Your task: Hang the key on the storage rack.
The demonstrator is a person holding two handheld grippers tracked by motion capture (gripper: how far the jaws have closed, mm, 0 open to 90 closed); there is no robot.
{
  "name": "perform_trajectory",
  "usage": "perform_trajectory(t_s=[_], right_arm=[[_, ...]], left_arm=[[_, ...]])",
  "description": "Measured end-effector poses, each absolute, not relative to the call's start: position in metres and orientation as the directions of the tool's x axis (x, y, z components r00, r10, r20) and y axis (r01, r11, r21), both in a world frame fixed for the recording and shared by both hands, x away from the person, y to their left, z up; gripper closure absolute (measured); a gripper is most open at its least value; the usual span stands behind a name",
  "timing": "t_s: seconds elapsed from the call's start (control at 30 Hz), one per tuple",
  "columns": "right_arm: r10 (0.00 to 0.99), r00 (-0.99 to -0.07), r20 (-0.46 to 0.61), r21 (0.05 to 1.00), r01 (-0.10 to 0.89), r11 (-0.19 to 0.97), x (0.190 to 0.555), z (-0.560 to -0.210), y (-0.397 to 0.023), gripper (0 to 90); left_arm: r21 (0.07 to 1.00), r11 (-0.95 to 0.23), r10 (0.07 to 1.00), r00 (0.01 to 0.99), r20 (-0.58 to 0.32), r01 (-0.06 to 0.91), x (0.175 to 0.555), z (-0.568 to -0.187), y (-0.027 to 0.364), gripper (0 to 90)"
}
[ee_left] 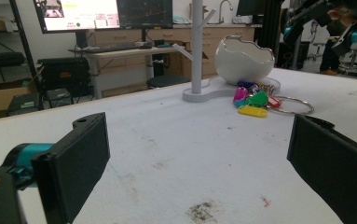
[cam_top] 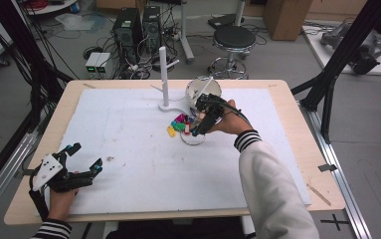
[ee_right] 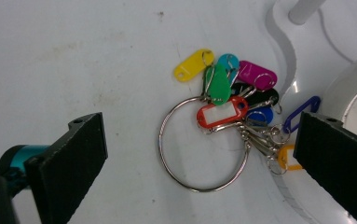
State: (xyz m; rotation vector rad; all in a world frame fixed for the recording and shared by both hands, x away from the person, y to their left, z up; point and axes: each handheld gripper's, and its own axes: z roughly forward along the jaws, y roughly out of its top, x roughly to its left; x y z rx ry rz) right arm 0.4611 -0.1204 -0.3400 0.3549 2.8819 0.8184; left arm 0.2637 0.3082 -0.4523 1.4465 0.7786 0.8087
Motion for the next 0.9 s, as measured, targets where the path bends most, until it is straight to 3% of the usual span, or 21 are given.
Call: perform_trajectory(t_s=[0.9], right_arm=[[0.147,-0.989,-0.033,0.3,0.13,0.945,0.463,-0.383,-0.089,2.4]], left_arm=[[0.999,-0.032,0.849,0.528,0.028,-0.002,0.264,-0.452,0.308,6.1]])
